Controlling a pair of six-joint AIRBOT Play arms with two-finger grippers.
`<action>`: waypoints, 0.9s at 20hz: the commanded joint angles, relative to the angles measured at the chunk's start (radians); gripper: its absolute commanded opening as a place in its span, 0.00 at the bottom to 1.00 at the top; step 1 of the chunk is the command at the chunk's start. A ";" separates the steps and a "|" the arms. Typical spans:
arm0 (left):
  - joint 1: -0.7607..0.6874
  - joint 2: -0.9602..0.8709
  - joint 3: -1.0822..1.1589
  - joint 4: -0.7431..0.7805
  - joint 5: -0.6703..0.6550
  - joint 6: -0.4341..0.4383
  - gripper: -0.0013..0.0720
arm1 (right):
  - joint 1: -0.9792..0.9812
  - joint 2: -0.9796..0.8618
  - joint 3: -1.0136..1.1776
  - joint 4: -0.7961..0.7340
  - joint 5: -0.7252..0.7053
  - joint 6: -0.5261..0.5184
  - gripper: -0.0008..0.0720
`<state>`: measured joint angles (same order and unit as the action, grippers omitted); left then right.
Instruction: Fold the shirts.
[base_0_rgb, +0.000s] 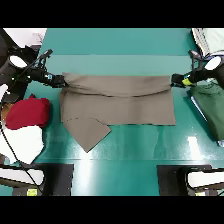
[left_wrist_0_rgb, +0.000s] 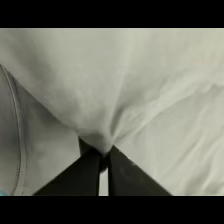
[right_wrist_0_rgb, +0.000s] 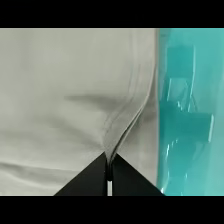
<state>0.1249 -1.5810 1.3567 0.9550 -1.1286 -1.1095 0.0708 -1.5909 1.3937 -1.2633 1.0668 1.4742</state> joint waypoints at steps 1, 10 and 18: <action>0.000 0.001 -0.033 0.019 -0.005 -0.084 0.57 | 0.035 0.014 -0.060 -0.010 -0.009 0.019 0.06; 0.000 0.216 -0.145 0.212 -0.217 -0.208 0.68 | -0.118 0.284 -0.176 0.041 0.235 -0.014 0.55; 0.000 0.625 -0.819 -0.025 -0.079 -0.265 0.68 | -0.187 0.517 -0.412 0.044 0.180 -0.055 0.53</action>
<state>0.1257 -1.0683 0.7326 1.0161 -1.2640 -1.3537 -0.1024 -1.1355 1.0447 -1.2217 1.2648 1.4288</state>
